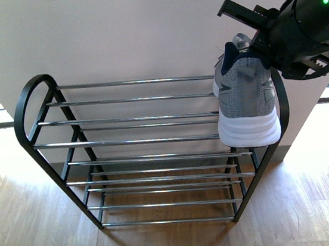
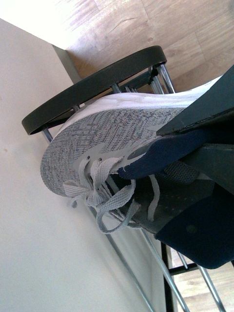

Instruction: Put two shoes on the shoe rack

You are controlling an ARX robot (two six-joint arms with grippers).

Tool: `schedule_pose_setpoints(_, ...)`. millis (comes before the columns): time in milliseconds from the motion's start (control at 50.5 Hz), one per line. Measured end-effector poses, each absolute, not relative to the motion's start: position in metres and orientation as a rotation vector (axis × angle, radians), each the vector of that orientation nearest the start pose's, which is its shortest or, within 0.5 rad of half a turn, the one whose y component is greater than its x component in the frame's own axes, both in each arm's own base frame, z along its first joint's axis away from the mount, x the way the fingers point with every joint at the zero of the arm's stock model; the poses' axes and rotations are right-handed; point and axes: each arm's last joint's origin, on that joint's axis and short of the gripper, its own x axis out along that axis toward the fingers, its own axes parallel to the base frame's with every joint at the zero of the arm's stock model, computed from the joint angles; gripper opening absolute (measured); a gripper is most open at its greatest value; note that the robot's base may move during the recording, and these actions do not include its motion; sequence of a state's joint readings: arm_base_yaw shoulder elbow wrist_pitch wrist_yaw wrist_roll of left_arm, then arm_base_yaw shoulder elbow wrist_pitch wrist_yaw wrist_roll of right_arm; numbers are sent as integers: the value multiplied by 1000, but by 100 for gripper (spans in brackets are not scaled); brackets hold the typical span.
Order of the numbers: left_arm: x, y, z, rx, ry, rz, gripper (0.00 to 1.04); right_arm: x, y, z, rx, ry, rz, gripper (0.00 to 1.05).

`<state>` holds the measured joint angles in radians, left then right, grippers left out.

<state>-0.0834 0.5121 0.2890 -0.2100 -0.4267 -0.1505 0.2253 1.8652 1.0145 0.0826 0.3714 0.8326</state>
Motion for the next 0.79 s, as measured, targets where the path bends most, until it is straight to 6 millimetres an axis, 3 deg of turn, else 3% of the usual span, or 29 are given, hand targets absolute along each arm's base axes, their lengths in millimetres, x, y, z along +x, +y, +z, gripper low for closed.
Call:
schedule_pose_setpoints(317, 128, 1, 198, -37, 394, 368, 2, 368, 91, 135, 561, 608, -440, 1)
schedule_pose_setpoints(792, 128, 1, 198, -37, 394, 368, 2, 378, 85, 133, 503, 543, -450, 1)
